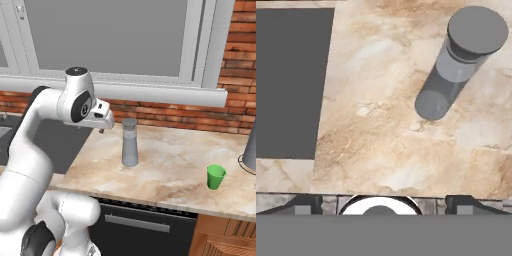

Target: Place the pitcher and cup on the dining counter for serving.

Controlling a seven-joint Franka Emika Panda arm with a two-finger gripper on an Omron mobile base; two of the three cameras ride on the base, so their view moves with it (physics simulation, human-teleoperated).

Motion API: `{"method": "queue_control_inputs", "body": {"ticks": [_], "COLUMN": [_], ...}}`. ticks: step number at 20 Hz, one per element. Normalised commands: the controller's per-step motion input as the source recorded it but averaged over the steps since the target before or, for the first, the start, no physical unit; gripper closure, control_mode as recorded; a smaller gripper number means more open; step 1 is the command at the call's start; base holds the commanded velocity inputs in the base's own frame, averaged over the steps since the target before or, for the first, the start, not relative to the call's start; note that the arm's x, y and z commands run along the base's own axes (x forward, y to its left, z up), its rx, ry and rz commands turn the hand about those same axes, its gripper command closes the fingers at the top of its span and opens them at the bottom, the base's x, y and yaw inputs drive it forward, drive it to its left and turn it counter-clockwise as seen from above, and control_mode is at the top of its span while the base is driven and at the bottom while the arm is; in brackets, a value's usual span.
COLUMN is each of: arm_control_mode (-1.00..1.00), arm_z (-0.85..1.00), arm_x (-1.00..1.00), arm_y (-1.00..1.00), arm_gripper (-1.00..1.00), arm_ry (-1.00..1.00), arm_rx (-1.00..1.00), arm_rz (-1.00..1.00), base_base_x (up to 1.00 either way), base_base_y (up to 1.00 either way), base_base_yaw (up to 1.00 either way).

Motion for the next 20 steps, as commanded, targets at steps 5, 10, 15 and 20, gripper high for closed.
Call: {"method": "queue_control_inputs", "body": {"ticks": [5, 10, 15, 20], "arm_control_mode": [-1.0, -1.0, -1.0, -1.0], "arm_z": [-0.08, 0.0, 0.0, -0.07], "arm_x": [-0.01, 0.17, 0.29, 0.36], "arm_y": [-0.46, -0.28, -0.26, -0.19], "arm_gripper": [-1.0, -1.0, -1.0, -1.0], "arm_ry": [0.0, 0.06, 0.2, 0.14], "arm_rx": [0.0, 0.01, 0.01, 0.0], "arm_rz": [-0.11, -0.08, -0.08, -0.07], "base_base_x": [0.0, 0.0, 0.0, 0.0], "base_base_y": [0.0, 0.0, 0.0, 0.0], "base_base_yaw": [0.0, 0.0, 0.0, 0.0]}}
